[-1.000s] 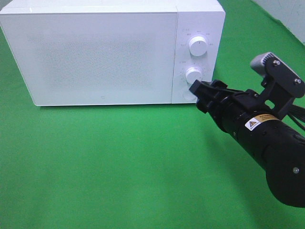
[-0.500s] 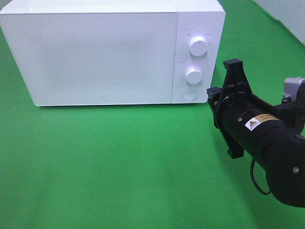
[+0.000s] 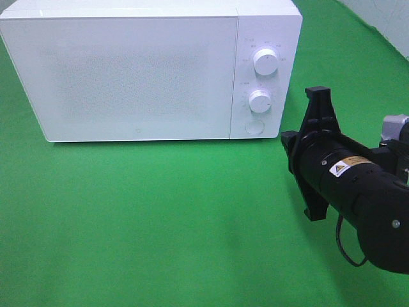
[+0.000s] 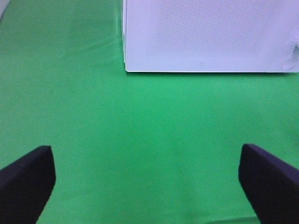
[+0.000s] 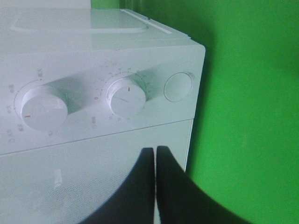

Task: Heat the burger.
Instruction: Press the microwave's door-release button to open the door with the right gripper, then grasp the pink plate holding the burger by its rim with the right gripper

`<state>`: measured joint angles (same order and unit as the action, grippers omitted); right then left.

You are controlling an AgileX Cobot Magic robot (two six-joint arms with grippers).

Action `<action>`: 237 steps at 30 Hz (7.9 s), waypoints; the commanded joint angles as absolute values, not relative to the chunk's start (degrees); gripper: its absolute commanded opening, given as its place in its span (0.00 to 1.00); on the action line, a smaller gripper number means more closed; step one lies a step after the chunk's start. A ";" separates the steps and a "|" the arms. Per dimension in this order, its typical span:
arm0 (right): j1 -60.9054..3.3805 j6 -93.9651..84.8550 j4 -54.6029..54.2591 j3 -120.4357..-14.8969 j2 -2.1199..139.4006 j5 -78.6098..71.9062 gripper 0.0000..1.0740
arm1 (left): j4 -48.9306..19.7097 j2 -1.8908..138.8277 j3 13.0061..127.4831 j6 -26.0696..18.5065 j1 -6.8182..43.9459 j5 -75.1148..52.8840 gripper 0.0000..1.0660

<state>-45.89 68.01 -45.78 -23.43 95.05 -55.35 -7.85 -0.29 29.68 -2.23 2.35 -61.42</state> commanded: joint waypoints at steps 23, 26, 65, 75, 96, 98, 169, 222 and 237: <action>-37.41 72.14 -41.02 -40.91 111.84 -47.73 0.00 | -7.96 -0.63 29.39 -2.35 2.29 -61.13 0.94; -37.18 72.14 -41.25 -42.00 112.82 -47.44 0.00 | -7.96 -0.63 29.39 -2.35 2.29 -61.13 0.94; -33.46 74.66 -43.89 -54.89 122.15 -49.39 0.00 | -7.96 -0.63 29.39 -2.35 2.29 -61.13 0.94; -33.46 76.15 -43.95 -55.46 122.15 -54.55 0.00 | -7.96 -0.63 29.39 -2.35 2.29 -61.13 0.94; -32.09 77.46 -40.22 -62.62 127.48 -68.35 0.00 | -7.96 -0.63 29.39 -2.35 2.29 -61.13 0.94; -31.91 76.72 -40.51 -62.62 127.48 -68.64 0.00 | -7.96 -0.63 29.39 -2.35 2.29 -61.13 0.94; -33.63 45.89 -3.21 -42.80 95.91 -10.03 0.01 | -7.96 -0.63 29.39 -2.35 2.29 -61.13 0.94; -34.61 -72.02 1.83 -51.97 87.32 35.70 0.61 | -7.96 -0.63 29.39 -2.35 2.29 -61.13 0.94; -40.91 -59.53 18.05 -62.97 93.05 31.00 0.81 | -7.96 -0.63 29.39 -2.35 2.29 -61.13 0.94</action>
<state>-40.34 -61.19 16.44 -61.65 91.96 32.20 -7.85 -0.29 29.68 -2.23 2.35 -61.42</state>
